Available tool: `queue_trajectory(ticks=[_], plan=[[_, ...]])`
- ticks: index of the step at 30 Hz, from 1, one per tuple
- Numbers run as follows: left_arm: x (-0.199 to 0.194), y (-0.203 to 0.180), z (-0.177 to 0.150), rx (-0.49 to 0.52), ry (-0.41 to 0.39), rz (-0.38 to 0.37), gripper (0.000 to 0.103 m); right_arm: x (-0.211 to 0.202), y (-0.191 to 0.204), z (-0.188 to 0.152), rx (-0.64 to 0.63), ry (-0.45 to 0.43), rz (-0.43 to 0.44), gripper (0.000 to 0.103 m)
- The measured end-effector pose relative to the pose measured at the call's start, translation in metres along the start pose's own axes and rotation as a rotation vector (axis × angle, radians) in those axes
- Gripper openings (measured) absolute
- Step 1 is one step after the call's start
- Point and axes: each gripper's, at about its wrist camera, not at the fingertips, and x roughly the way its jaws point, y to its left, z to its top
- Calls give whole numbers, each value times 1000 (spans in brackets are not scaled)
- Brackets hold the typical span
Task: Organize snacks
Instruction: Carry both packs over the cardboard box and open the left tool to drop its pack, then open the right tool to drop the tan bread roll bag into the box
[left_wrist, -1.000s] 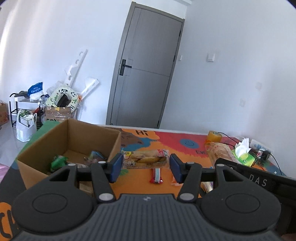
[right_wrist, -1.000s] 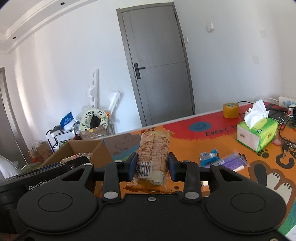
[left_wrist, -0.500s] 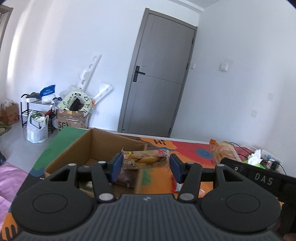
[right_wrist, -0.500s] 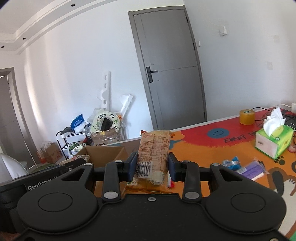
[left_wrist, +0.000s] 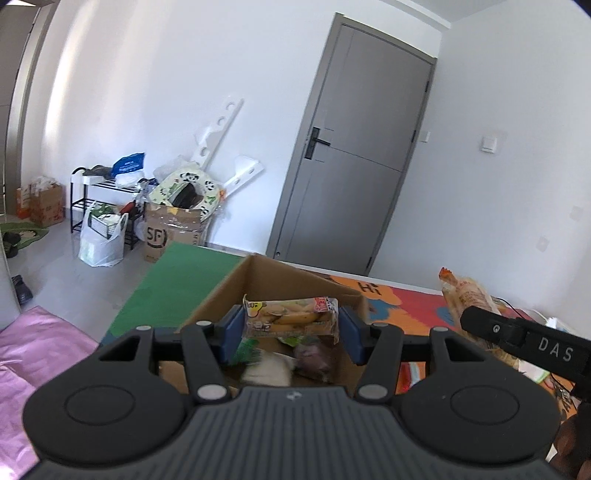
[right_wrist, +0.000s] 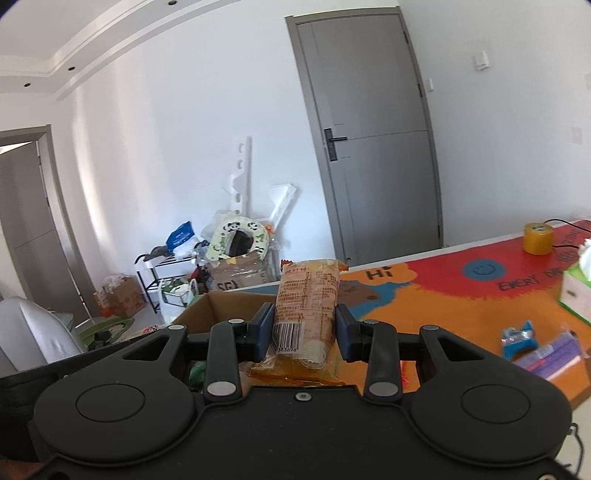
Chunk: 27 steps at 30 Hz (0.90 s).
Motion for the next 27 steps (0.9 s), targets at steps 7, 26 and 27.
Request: queue_trajectory(ticks=[7, 26, 27], plan=[[9, 20, 7, -29, 8, 37, 54, 22, 16, 0, -11, 25, 49, 36], [21, 42, 11, -77, 59, 68, 83, 61, 36, -4, -1, 93, 103, 36], [21, 45, 12, -83, 59, 73, 83, 62, 37, -4, -3, 98, 112, 36]])
